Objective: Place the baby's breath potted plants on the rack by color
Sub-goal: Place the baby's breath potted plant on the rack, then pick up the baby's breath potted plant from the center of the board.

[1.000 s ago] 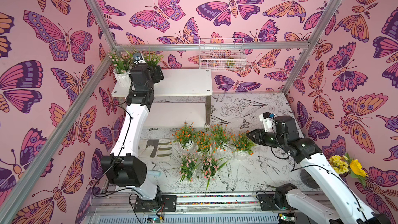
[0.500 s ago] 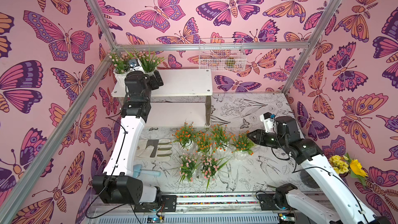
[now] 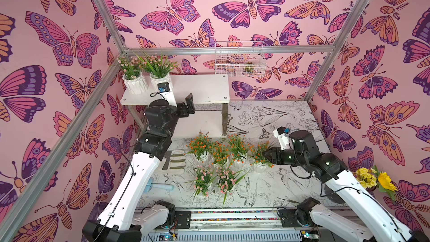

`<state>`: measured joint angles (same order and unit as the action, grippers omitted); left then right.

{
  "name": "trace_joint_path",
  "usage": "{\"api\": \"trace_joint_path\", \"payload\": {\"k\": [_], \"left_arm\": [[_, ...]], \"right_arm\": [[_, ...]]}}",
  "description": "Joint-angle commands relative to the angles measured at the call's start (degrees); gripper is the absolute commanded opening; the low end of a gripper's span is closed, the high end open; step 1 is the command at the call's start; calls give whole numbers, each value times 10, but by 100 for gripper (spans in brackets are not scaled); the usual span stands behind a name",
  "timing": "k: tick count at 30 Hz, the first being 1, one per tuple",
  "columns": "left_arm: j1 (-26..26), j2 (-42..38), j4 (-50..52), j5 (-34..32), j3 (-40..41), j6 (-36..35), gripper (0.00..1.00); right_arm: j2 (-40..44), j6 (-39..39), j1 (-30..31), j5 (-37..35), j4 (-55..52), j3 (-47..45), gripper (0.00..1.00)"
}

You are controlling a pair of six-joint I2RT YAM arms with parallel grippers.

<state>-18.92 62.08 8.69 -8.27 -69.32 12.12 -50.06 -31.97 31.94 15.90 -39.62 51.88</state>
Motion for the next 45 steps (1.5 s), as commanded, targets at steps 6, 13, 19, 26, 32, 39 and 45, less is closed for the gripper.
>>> {"api": "trace_joint_path", "payload": {"k": [6,13,19,26,32,39,45], "left_arm": [[-92,-71,6,34,114,19,98],[-151,-152,5,0,207,41,97],[-157,-194,15,-8,256,68,98],[-158,-183,33,-3,246,61,99],[-158,-187,47,-3,240,52,99],[-158,-200,57,-8,245,50,100],[-158,-215,59,-13,256,53,100]], "right_arm": [[5,-74,193,-172,29,-45,32],[5,-125,258,-216,109,-138,30],[-6,-150,281,-224,167,-194,30],[-70,-172,327,-246,252,-214,29],[-147,-169,359,-262,294,-181,29],[-194,-171,387,-273,315,-150,28],[-203,-172,401,-288,298,-133,28]]}}
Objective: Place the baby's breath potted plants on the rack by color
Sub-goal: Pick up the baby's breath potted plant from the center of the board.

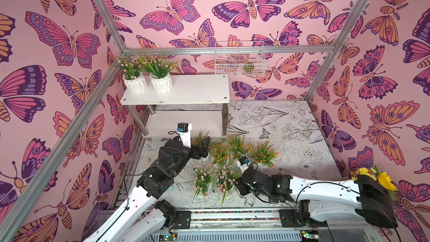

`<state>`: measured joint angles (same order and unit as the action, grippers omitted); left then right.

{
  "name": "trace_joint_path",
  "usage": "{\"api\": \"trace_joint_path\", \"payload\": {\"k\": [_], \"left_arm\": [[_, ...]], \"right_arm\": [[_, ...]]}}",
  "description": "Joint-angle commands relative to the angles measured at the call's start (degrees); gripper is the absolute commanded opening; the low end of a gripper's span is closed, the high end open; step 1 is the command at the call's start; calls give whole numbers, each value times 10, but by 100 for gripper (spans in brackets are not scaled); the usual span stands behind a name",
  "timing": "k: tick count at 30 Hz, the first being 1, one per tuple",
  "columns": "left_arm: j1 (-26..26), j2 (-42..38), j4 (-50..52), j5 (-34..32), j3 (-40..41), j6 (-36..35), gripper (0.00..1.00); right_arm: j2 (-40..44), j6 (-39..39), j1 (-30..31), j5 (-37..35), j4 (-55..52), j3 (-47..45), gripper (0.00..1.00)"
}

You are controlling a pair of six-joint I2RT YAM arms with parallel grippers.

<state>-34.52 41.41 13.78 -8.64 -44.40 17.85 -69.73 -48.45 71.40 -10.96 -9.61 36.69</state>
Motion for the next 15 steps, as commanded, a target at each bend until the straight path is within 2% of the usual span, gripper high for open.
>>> {"api": "trace_joint_path", "payload": {"k": [1,15], "left_arm": [[-2,-10,9,-10,8,-4,100],[-2,-11,12,-8,13,-3,100]], "right_arm": [[-8,-7,7,-22,-4,21,28],[-58,-24,10,-43,-33,57,25]]}}
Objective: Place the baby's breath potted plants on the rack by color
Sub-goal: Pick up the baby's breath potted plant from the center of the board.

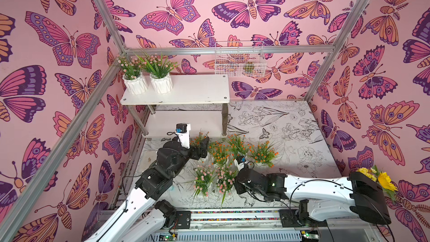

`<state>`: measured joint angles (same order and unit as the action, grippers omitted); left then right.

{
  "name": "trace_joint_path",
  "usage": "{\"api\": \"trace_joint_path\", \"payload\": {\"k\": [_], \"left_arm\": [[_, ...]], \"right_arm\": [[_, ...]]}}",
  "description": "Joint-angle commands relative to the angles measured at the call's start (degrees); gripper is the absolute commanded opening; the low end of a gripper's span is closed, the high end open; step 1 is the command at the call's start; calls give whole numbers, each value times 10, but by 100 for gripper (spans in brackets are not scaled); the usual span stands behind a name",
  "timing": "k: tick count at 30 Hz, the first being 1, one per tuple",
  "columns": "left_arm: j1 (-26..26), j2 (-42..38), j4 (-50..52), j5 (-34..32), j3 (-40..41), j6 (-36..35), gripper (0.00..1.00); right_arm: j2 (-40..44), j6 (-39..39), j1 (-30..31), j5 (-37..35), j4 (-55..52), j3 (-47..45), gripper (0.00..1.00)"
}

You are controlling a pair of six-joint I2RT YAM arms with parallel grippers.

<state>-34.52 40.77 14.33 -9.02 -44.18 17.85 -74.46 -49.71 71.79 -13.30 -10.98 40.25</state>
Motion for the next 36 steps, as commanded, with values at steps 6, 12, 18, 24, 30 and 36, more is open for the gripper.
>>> {"api": "trace_joint_path", "payload": {"k": [6,12,18,24,30,36], "left_arm": [[-3,-4,5,-4,14,-3,100],[-2,-10,6,-1,19,-2,100],[-2,-23,9,-2,24,-2,100],[-3,-28,16,-3,20,-4,100],[-2,-31,19,-4,19,-8,100],[-2,-29,22,2,16,-11,100]], "right_arm": [[-40,-22,9,-33,-48,47,21],[-69,-29,16,-48,-52,59,17],[-106,-36,28,-78,-102,97,17],[-128,-35,30,-85,-125,116,11],[-134,-24,30,-106,-187,153,4],[-105,1,24,-115,-238,177,0]]}}
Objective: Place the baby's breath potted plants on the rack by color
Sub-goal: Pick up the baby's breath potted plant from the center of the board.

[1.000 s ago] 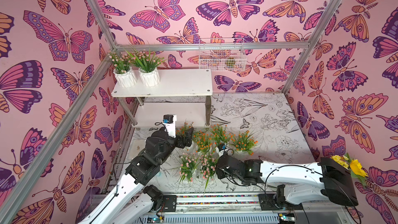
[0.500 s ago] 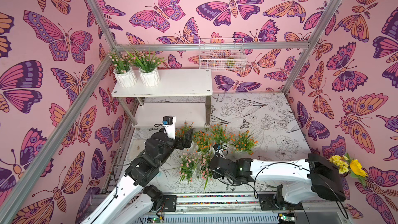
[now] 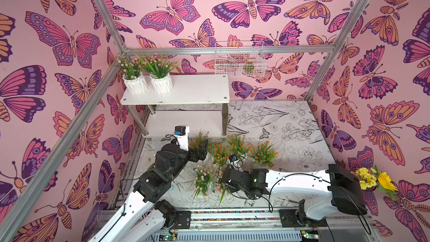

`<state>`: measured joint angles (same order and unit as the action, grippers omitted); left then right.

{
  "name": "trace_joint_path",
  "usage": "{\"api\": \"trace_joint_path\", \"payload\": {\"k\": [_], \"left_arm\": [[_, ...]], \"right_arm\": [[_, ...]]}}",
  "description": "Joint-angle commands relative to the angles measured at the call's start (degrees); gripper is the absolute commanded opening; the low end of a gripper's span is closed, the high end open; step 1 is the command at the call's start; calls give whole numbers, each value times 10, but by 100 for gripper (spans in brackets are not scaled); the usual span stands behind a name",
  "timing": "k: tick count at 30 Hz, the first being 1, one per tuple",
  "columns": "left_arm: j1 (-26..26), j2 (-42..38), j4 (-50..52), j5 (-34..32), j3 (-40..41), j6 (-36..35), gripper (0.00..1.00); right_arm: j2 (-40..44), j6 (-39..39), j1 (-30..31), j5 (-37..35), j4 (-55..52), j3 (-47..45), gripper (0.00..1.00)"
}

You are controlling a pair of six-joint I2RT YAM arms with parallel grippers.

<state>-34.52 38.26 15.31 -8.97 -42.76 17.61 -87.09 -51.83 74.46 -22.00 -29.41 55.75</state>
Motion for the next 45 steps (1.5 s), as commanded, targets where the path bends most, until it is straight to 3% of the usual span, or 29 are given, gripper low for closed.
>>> {"api": "trace_joint_path", "payload": {"k": [1,13,20,27,32,45], "left_arm": [[-2,-3,12,2,0,-9,100],[-2,11,5,29,-1,-13,100],[-3,12,-29,115,18,-31,100],[-11,23,-66,201,23,-63,100],[-37,42,-90,232,25,-95,100],[-157,86,-128,228,20,-191,100]], "right_arm": [[28,26,-7,-24,-55,22,0],[135,85,-98,83,-26,-18,0],[201,129,-168,152,-47,-10,0],[235,182,-226,202,-134,68,0],[242,209,-255,221,-174,122,0],[232,251,-306,253,-230,205,0]]}}
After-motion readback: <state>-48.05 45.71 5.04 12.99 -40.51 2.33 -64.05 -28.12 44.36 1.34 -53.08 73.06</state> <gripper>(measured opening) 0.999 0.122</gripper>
